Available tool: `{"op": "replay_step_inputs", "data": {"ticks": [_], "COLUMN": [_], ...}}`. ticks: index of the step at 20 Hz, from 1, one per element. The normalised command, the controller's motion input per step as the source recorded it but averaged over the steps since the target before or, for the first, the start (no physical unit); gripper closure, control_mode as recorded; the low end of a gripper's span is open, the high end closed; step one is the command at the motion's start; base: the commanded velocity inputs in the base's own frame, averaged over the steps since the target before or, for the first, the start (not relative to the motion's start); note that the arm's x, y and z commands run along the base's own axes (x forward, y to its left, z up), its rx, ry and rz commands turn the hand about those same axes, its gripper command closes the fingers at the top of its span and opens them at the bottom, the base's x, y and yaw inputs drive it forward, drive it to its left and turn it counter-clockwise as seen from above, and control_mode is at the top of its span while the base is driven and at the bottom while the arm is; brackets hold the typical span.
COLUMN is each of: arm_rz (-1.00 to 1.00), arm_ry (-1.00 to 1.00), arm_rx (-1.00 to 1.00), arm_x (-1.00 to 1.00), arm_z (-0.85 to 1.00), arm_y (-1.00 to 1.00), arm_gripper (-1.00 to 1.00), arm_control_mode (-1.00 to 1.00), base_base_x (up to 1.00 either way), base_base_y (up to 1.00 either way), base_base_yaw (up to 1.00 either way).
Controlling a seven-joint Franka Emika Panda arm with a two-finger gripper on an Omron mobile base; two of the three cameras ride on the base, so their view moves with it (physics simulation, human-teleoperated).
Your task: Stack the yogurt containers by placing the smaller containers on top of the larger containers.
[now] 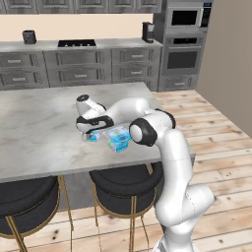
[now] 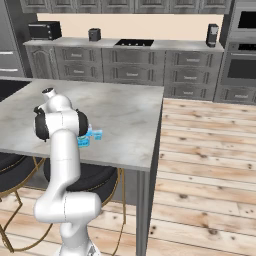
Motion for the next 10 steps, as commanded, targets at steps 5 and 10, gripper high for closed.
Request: {"op": "replay_step_inputs", "data": {"ticks": [5, 10], "arm_rz": [-0.05, -0.03], "arm_ry": [0.09, 0.00], "arm_rx": [-0.02, -0.01], "arm_x": [-0.02, -0.06], "arm_z": [-0.14, -0.03], "arm_y": [-0.01, 0.00], "arm_gripper": [1.00, 1.00], "arm_control_mode": [-1.00, -1.00], "base_base_x": [0.00, 0.00], "base_base_y": [0.00, 0.00], "base_base_yaw": [0.00, 0.00]}}
